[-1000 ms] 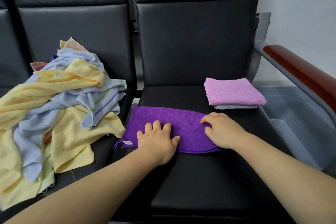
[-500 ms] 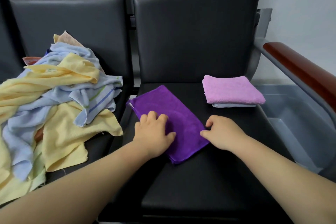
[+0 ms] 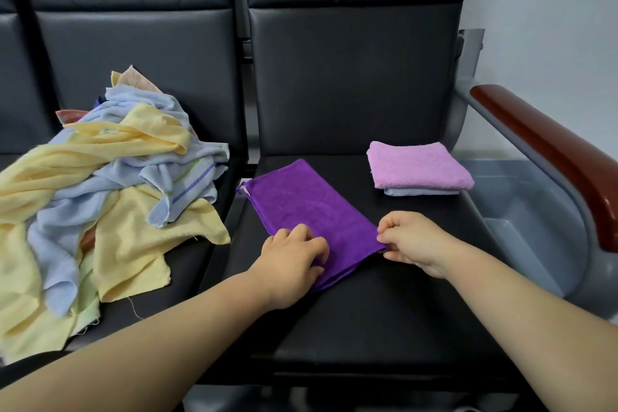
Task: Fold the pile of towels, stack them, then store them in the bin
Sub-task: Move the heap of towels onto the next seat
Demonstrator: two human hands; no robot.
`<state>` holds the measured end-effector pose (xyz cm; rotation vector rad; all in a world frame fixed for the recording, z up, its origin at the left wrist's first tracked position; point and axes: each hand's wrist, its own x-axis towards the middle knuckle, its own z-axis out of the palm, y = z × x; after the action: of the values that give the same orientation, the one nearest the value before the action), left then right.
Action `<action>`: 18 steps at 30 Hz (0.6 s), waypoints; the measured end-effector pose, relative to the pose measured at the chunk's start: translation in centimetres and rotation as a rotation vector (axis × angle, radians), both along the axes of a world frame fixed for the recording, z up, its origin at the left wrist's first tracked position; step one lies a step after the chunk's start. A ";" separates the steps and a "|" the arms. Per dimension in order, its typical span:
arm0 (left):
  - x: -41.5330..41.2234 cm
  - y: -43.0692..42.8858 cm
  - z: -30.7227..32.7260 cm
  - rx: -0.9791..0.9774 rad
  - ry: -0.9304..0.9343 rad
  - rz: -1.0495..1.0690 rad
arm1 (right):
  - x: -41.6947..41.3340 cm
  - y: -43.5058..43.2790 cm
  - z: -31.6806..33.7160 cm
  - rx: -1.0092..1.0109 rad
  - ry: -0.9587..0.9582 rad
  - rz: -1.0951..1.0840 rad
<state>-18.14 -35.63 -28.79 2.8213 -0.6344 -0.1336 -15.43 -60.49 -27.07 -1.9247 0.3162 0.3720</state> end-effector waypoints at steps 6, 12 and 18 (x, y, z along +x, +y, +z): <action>-0.2 0.0 0.3 0.000 -0.007 -0.060 | -1.0 -0.1 0.3 -0.162 -0.084 0.234; -0.9 -0.3 0.0 0.045 0.006 -0.051 | -1.2 0.4 -0.3 -0.323 -0.237 0.159; -0.7 -0.2 0.4 0.038 -0.054 -0.094 | -1.8 -0.3 0.4 -0.348 -0.252 0.098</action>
<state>-18.83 -35.83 -28.36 2.8401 -0.7854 -0.0869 -17.18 -60.81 -26.68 -2.3064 0.1250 0.1399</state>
